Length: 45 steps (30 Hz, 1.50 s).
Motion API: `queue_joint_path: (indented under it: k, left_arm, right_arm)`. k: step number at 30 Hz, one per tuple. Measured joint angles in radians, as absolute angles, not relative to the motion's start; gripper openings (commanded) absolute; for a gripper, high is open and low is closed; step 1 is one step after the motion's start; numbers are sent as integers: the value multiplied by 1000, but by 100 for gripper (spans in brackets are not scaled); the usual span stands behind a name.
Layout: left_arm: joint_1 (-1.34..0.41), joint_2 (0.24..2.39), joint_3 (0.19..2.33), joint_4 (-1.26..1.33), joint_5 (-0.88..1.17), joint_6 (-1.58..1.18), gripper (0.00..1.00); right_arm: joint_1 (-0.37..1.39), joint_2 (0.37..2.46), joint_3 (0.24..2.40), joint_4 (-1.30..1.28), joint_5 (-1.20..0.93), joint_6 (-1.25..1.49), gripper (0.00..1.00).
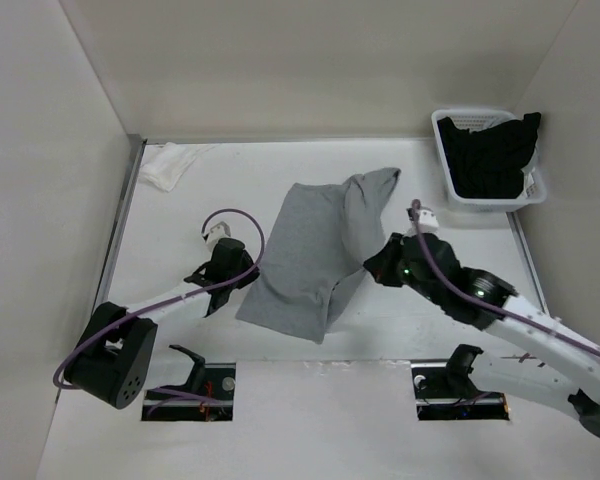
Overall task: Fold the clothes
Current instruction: Flatten the tank top out
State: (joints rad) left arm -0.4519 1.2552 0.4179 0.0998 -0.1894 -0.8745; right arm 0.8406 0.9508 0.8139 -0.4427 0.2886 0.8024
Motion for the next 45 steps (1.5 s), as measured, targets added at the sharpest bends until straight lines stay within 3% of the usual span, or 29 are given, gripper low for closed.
queue_joint_path:
  k: [4,8,14,20,26,33,40,45]
  left_arm:
    - [-416,1250,405,115,-173,-870,12]
    - [-380,1231,405,117,-168,-863,12]
    - [-328,1228,405,122,-165,-851,11]
    - [-380,1237,405,115,-173,-832,20]
    - [-564,1219,405,79,-231,-772,29]
    - [-654,1166,412,19,-323,-735,36]
    - [-728,1064,414,-42,-406,-691,43]
    - [-730,1151,414,-60,-380,-683,35]
  right_arm:
    - [942,815,989,-632,342,819,0]
    - [912,841,1040,-608,342,785,0]
    - [583,1209,892,-397,212,694,0]
    - [448,1594,1014,-311,148,624,0]
    - [395,1716,1249,-258,139,607,0]
    - [330,1805,1312,-241,169,653,0]
    - [377,1664,1112,-270,213,662,0]
    - [452,1376,991,-336,264,654,0]
